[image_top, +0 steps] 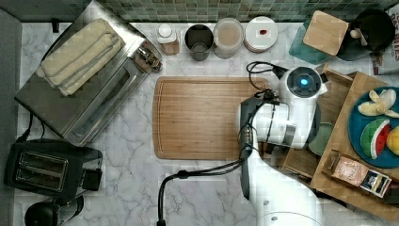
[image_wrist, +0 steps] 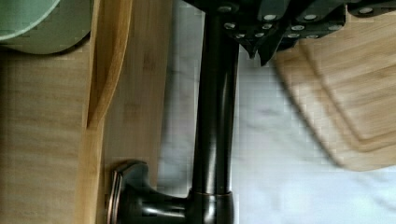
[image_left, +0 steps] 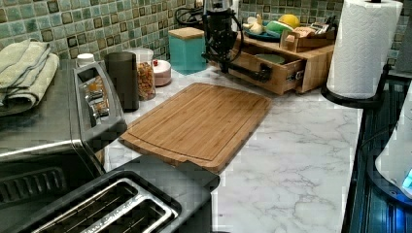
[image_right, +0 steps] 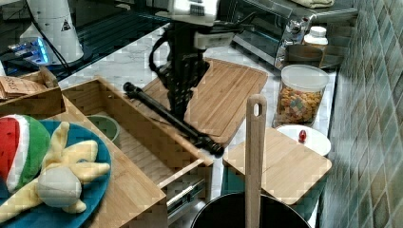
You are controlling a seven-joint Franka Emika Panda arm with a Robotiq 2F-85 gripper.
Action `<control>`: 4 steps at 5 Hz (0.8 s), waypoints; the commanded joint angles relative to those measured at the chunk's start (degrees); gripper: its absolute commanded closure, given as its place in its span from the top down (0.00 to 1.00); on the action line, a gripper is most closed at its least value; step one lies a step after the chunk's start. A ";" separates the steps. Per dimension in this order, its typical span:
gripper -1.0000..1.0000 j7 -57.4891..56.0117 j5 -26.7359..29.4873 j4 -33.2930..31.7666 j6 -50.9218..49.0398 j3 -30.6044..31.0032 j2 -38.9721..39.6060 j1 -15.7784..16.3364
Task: Close the drawer.
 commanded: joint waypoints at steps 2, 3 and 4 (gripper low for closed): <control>0.00 -5.93 -9.19 3.47 -1.50 -14.37 0.87 -10.97; 0.00 -4.38 -7.75 3.53 -1.87 -14.25 0.31 -10.64; 0.00 -4.71 -7.26 3.51 -1.76 -15.19 0.40 -9.78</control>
